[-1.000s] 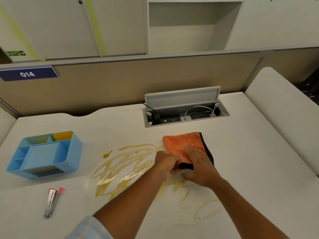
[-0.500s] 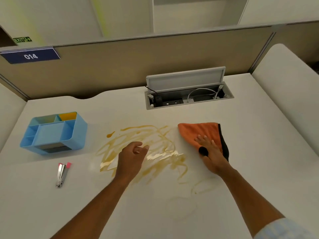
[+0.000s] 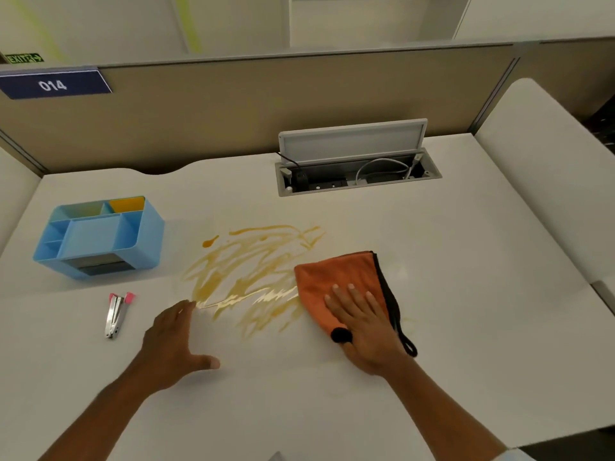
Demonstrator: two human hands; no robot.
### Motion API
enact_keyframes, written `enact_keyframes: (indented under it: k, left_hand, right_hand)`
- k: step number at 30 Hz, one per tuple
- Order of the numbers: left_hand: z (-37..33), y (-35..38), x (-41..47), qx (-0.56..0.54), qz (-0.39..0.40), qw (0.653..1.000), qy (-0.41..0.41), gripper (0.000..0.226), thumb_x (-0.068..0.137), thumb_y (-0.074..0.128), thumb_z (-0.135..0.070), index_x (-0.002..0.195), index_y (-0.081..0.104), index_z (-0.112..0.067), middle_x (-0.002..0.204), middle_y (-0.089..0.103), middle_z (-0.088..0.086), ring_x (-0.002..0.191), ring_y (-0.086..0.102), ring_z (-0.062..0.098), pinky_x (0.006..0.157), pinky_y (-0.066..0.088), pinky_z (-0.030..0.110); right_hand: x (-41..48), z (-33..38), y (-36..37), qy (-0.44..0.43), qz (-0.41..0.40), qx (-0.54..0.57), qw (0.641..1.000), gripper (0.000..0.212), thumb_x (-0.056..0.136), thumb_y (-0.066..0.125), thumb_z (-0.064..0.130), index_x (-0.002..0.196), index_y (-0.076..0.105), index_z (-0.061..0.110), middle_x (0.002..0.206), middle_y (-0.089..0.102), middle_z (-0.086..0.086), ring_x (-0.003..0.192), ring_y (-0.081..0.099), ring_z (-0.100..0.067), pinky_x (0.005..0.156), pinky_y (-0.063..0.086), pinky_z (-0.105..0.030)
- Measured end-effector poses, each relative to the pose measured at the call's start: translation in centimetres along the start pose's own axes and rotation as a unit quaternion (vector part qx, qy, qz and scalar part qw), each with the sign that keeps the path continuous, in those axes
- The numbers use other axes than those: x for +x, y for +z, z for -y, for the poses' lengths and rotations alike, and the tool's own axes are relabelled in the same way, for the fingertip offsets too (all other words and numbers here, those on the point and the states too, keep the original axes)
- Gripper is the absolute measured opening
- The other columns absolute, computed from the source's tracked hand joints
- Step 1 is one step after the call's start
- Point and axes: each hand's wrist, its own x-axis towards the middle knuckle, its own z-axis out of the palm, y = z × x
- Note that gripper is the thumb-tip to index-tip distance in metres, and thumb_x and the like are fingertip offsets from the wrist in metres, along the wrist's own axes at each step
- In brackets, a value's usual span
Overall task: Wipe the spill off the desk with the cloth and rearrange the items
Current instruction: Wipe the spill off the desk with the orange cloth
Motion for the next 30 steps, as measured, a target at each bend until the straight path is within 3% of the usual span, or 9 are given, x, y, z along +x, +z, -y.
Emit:
enact_keyframes:
  k: [4, 8, 12, 14, 17, 21, 24, 27, 30]
  left_hand:
    - [1.6, 0.0, -0.3, 0.02, 0.04, 0.999, -0.01, 0.156, 0.046, 0.081, -0.084, 0.163, 0.001, -0.017, 0.172, -0.001, 0.004, 0.157, 0.007, 0.03, 0.124, 0.025, 0.048]
    - [3.2, 1.5, -2.3, 0.009, 0.095, 0.995, -0.014, 0.16, 0.049, 0.088, -0.072, 0.161, -0.011, -0.016, 0.17, -0.02, 0.002, 0.158, -0.007, 0.028, 0.128, 0.019, 0.044]
    - [3.4, 1.7, -2.7, 0.025, 0.086, 0.996, 0.008, 0.156, 0.055, 0.087, -0.067, 0.161, -0.013, -0.014, 0.167, -0.03, 0.002, 0.157, -0.018, 0.027, 0.129, 0.014, 0.041]
    - [3.1, 1.6, -2.6, 0.032, 0.084, 0.996, 0.01, 0.154, 0.058, 0.087, -0.065, 0.161, -0.015, -0.013, 0.166, -0.031, 0.004, 0.157, -0.02, 0.028, 0.129, 0.013, 0.042]
    - [3.2, 1.9, -3.0, 0.033, 0.089, 0.995, 0.0, 0.154, 0.059, 0.089, -0.062, 0.16, -0.017, -0.013, 0.166, -0.032, 0.006, 0.156, -0.021, 0.03, 0.129, 0.014, 0.044]
    - [4.2, 2.3, -3.8, 0.04, 0.09, 0.995, 0.004, 0.152, 0.06, 0.087, -0.066, 0.161, -0.016, -0.015, 0.166, -0.032, 0.004, 0.156, -0.021, 0.028, 0.128, 0.018, 0.045]
    - [4.7, 1.9, -3.7, 0.05, 0.095, 0.994, 0.024, 0.151, 0.061, 0.085, -0.068, 0.161, -0.015, -0.017, 0.166, -0.033, 0.002, 0.157, -0.02, 0.027, 0.128, 0.02, 0.045]
    - [4.4, 1.6, -3.0, 0.05, 0.084, 0.994, 0.039, 0.15, 0.062, 0.086, -0.067, 0.161, -0.015, -0.018, 0.166, -0.033, 0.001, 0.157, -0.02, 0.026, 0.127, 0.021, 0.045]
    - [4.1, 1.9, -3.0, 0.048, 0.083, 0.995, 0.039, 0.15, 0.061, 0.087, -0.065, 0.162, -0.014, -0.017, 0.167, -0.031, 0.001, 0.157, -0.02, 0.026, 0.127, 0.02, 0.046]
  right_hand:
    - [-1.1, -5.6, -2.6, 0.101, -0.05, -0.005, 0.994, 0.064, 0.099, 0.024, 0.05, 0.161, 0.024, 0.034, 0.171, 0.014, 0.006, 0.16, 0.012, -0.023, 0.128, 0.014, -0.047]
    - [-2.1, -9.1, -2.2, 0.241, -0.041, 0.022, 0.969, 0.062, 0.108, 0.033, 0.045, 0.163, 0.006, 0.037, 0.171, -0.004, 0.012, 0.161, 0.003, -0.019, 0.13, 0.003, -0.048]
    - [-1.8, -6.8, -1.2, 0.292, -0.03, 0.019, 0.956, 0.071, 0.096, 0.005, 0.057, 0.164, -0.003, 0.038, 0.174, -0.01, 0.003, 0.161, -0.009, -0.028, 0.128, -0.009, -0.053]
    - [-0.9, -3.6, -0.7, 0.279, -0.03, 0.02, 0.96, 0.075, 0.092, 0.005, 0.057, 0.164, 0.002, 0.036, 0.174, -0.005, -0.001, 0.16, -0.005, -0.035, 0.127, -0.009, -0.057]
    - [0.3, 1.9, 0.6, 0.194, -0.024, 0.009, 0.981, 0.073, 0.095, 0.02, 0.054, 0.165, 0.013, 0.033, 0.174, 0.004, -0.003, 0.16, 0.001, -0.04, 0.126, -0.002, -0.062]
    - [-0.7, 7.0, 2.7, 0.058, -0.023, -0.001, 0.998, 0.07, 0.1, 0.031, 0.054, 0.165, 0.008, 0.039, 0.175, -0.001, 0.004, 0.161, -0.005, -0.032, 0.127, 0.001, -0.061]
    - [-4.2, 6.2, 3.3, 0.007, -0.022, 0.003, 1.0, 0.072, 0.098, 0.039, 0.047, 0.164, 0.011, 0.042, 0.175, 0.002, 0.008, 0.162, -0.001, -0.027, 0.128, 0.003, -0.056]
    - [-6.3, 2.3, 1.5, 0.045, -0.04, -0.011, 0.998, 0.065, 0.1, 0.035, 0.044, 0.163, 0.023, 0.039, 0.174, 0.014, 0.006, 0.161, 0.01, -0.025, 0.127, 0.017, -0.055]
    - [-6.5, -2.0, -1.0, 0.152, -0.064, -0.019, 0.986, 0.062, 0.098, 0.031, 0.044, 0.159, 0.028, 0.036, 0.17, 0.022, 0.003, 0.158, 0.023, -0.028, 0.125, 0.024, -0.054]
